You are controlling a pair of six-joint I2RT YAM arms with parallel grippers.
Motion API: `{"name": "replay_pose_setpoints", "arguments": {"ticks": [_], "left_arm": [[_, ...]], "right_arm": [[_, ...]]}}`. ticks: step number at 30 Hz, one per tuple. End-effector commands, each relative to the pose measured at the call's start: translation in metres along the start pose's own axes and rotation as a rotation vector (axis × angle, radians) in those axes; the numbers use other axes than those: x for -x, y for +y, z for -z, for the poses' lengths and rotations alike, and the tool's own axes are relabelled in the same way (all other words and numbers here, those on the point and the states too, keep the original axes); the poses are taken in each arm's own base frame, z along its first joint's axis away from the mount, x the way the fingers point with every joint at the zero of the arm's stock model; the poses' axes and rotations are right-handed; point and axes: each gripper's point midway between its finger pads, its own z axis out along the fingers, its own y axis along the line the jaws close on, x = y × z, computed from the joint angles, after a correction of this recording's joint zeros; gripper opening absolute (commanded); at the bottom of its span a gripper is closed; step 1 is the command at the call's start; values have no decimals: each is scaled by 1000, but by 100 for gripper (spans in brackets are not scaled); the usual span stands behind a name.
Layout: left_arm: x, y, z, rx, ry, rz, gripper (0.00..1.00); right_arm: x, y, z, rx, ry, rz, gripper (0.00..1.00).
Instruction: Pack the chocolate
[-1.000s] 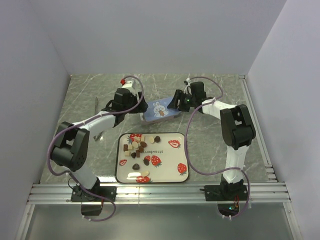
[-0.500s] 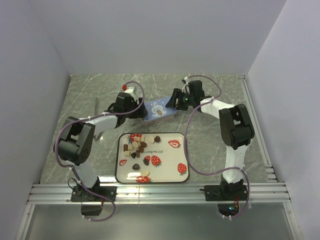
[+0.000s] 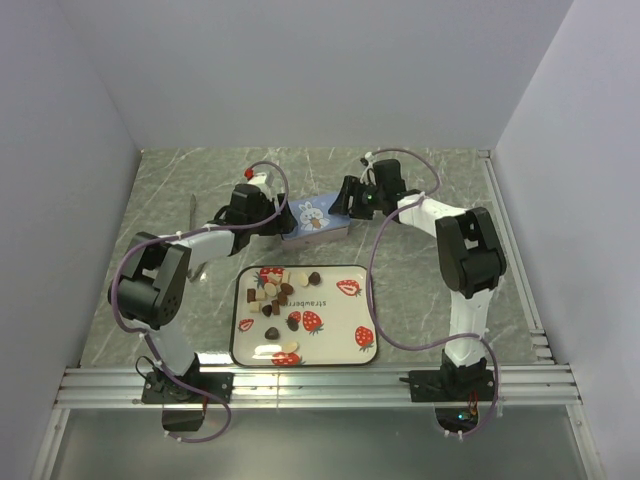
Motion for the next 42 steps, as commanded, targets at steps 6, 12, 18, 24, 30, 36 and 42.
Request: {"name": "replay_pose_setpoints", "arguments": {"ticks": [6, 12, 18, 24, 30, 36, 42], "left_arm": [[1, 0, 0, -12, -16, 12, 78], [-1, -1, 0, -27, -12, 19, 78], [-4, 1, -2, -27, -4, 24, 78], [-2, -2, 0, -42, -14, 27, 78], [0, -2, 7, -36, -29, 26, 78], [4, -4, 13, -43, -48, 27, 78], [7, -6, 16, -46, -62, 29, 79]], "right_arm": [[3, 14, -10, 18, 6, 44, 69], [1, 15, -11, 13, 10, 49, 69], [-1, 16, -5, 11, 3, 55, 69], [-3, 20, -3, 10, 10, 74, 69], [-7, 22, -6, -10, 19, 92, 69], [-4, 25, 0, -37, -1, 120, 71], [1, 21, 4, -79, -29, 136, 73]]}}
